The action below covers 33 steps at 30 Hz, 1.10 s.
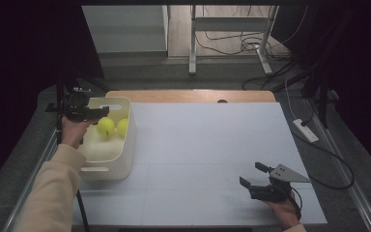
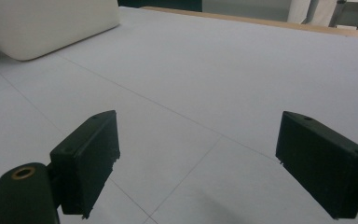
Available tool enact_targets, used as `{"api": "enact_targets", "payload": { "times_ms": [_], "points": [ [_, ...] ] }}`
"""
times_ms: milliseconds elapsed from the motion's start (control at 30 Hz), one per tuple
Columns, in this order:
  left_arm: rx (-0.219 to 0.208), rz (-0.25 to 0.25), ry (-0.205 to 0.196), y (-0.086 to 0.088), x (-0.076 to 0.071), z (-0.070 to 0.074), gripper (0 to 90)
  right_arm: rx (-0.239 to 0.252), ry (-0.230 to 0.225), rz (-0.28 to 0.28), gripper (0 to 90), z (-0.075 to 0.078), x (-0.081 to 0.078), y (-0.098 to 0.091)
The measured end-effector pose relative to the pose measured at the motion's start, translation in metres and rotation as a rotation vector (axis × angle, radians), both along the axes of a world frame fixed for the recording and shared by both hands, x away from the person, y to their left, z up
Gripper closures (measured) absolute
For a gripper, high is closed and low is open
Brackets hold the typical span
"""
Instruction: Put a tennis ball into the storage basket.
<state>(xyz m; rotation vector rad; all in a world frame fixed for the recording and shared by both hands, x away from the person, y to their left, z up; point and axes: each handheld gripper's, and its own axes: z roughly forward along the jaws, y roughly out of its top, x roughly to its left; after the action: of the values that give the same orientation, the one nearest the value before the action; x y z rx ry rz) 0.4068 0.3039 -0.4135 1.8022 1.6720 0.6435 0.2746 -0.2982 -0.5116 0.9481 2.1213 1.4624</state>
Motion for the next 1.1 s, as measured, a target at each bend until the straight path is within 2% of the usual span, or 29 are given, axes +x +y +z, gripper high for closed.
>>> {"api": "enact_targets", "payload": {
  "times_ms": [67,100,267,400,433,533,667,767,933,1100],
  "points": [
    [-0.026,-0.023,-0.017,-0.001,-0.002,0.002,7.6,-0.002,-0.001,0.000,13.4,0.000,0.000,0.000],
    [-0.026,-0.023,-0.017,-0.001,-0.002,0.002,7.0,-0.002,0.000,0.000,13.4,0.000,0.000,0.000],
    [-0.102,-0.118,-0.090,-0.008,-0.012,0.011,7.8,-0.002,0.001,-0.004,13.4,0.000,0.000,0.000],
    [-0.122,-0.151,-0.110,-0.009,-0.016,0.014,8.5,0.001,0.000,-0.006,13.4,0.000,0.000,-0.001],
    [-0.138,-0.173,-0.124,-0.010,-0.019,0.015,8.7,0.001,-0.001,-0.006,13.4,0.000,0.000,-0.001],
    [-0.159,-0.197,-0.129,-0.011,-0.022,0.016,8.7,0.003,-0.002,-0.009,13.4,0.000,0.000,-0.001],
    [-0.168,-0.246,-0.147,-0.019,-0.029,0.016,8.8,0.001,-0.007,-0.008,13.4,0.001,0.000,-0.002],
    [-0.178,-0.267,-0.157,-0.022,-0.033,0.017,8.9,0.006,-0.006,-0.008,13.4,0.000,0.000,-0.001],
    [-0.170,-0.298,-0.169,-0.031,-0.036,0.018,8.7,0.019,0.006,-0.004,13.4,0.000,0.001,-0.002],
    [-0.175,-0.338,-0.202,-0.041,-0.044,0.022,8.5,0.021,0.008,-0.002,13.4,0.000,0.003,-0.002]
  ]
}}
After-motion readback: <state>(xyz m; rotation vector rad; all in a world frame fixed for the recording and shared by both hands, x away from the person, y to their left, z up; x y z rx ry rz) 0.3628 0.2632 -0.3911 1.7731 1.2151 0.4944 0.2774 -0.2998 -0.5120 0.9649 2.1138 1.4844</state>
